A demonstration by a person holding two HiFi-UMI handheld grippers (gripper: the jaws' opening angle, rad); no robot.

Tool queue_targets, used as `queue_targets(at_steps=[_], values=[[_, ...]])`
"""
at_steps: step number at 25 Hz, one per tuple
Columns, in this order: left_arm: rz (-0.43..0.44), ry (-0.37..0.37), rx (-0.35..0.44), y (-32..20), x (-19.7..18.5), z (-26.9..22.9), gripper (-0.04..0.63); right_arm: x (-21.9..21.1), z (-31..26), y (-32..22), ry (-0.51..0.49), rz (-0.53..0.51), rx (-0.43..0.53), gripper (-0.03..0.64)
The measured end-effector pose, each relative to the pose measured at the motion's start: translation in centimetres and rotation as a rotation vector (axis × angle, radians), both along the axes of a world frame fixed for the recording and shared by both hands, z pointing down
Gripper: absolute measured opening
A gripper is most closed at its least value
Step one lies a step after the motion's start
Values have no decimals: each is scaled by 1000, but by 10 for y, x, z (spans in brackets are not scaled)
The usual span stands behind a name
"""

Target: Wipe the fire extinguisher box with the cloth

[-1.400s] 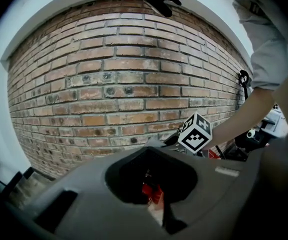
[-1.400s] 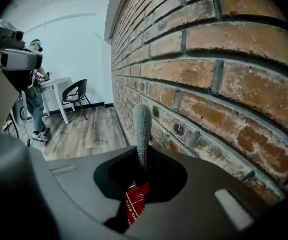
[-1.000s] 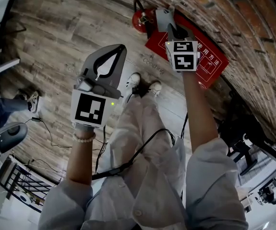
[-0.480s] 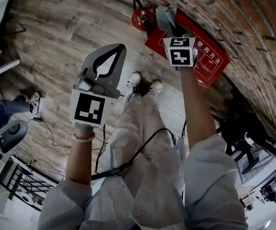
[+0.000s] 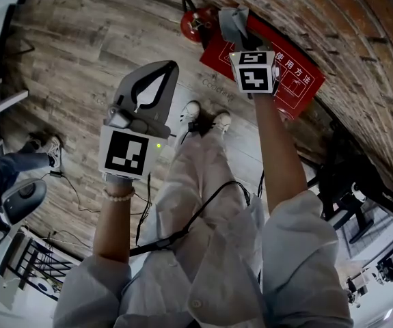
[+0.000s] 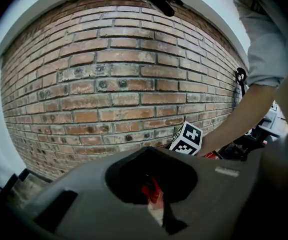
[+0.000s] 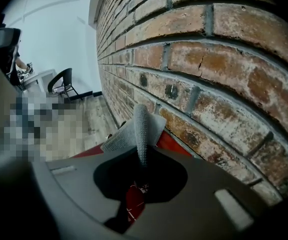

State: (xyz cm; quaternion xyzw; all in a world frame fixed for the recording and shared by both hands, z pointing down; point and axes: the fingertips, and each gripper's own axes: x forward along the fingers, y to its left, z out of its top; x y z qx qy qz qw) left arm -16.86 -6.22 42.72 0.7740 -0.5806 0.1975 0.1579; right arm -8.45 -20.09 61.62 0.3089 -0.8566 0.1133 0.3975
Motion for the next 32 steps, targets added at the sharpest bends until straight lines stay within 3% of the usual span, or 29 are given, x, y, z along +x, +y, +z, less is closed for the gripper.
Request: queue_targets(at_steps=[32], values=[[141,0,7,-14,87,-1,-2,114,0,-2,50,109,10,20]])
